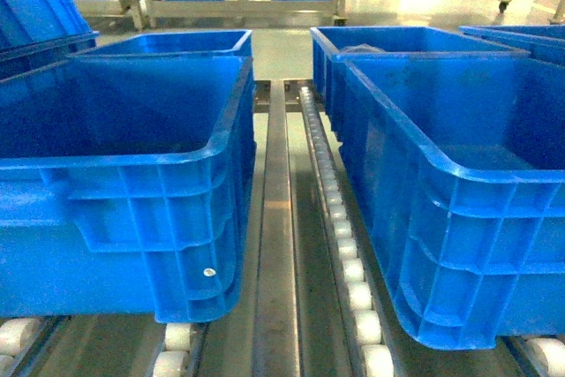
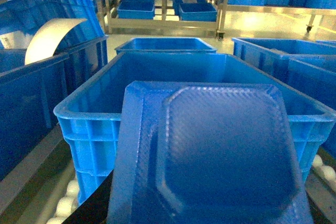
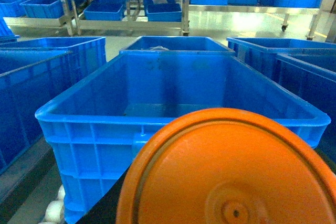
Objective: Sort blue parts and orange caps into right shelf containers
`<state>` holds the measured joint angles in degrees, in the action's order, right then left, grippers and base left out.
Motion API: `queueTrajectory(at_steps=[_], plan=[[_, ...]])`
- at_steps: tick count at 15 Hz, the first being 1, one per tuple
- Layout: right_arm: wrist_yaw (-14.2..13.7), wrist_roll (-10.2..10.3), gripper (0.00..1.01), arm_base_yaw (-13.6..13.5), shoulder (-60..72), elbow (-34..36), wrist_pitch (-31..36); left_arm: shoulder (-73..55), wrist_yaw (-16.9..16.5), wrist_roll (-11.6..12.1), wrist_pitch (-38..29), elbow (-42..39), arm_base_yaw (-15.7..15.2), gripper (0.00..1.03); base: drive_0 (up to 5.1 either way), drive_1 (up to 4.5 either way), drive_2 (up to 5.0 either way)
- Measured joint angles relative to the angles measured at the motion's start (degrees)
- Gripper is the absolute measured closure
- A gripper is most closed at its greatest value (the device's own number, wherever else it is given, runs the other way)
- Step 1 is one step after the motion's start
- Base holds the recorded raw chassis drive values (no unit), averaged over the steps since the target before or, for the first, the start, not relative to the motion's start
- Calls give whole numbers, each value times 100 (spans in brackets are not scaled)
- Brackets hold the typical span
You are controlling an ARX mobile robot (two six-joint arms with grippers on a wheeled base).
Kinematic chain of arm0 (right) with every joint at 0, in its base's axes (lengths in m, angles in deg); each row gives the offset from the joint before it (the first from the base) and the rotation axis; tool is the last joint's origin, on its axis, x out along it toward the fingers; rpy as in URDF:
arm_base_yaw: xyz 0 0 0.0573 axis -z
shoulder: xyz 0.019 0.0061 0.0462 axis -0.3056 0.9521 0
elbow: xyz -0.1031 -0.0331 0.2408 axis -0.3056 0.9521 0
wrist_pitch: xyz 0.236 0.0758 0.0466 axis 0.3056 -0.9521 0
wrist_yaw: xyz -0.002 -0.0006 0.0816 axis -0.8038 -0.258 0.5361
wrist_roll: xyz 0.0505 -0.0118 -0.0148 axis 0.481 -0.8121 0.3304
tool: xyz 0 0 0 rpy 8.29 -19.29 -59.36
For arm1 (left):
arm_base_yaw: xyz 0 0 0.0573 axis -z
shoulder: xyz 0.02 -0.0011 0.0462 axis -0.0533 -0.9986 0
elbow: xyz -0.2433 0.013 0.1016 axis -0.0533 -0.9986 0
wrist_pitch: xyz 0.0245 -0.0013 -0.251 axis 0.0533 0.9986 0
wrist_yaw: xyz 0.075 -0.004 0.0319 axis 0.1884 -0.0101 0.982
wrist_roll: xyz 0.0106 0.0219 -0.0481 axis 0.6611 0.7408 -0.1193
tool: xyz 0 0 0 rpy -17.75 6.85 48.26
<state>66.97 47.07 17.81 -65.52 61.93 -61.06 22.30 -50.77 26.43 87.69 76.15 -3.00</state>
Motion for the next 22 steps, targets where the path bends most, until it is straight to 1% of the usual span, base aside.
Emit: queueTrajectory(at_steps=[22], plan=[[2, 0, 58, 0, 0, 0, 0, 0, 0, 0, 0, 0, 0, 61, 0, 0, 0]])
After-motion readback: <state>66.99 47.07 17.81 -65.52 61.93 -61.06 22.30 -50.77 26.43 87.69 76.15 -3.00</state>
